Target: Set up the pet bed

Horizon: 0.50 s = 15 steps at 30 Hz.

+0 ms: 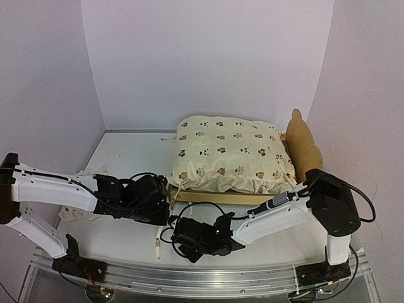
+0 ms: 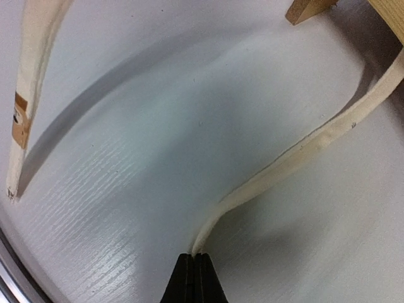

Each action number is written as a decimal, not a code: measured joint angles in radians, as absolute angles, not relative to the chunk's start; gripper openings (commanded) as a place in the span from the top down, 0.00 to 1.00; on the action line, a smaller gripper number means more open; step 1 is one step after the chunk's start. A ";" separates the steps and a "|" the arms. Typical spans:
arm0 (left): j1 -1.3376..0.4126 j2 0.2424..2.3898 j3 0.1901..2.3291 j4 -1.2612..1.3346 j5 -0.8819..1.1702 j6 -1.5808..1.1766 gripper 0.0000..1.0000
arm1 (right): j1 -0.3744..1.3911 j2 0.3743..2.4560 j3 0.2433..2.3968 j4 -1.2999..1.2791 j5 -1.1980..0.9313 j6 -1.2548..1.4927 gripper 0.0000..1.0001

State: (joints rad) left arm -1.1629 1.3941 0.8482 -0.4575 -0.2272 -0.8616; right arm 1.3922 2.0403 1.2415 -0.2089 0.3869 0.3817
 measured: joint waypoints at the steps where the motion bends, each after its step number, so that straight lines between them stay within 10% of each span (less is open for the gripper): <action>1: -1.163 1.394 0.848 -0.455 -0.227 -0.862 0.94 | 1.392 2.040 1.242 -0.212 0.396 0.383 1.00; 15: -1.163 1.426 0.848 -0.213 -0.150 -0.863 0.96 | 1.391 1.675 1.028 -0.257 0.485 0.328 1.00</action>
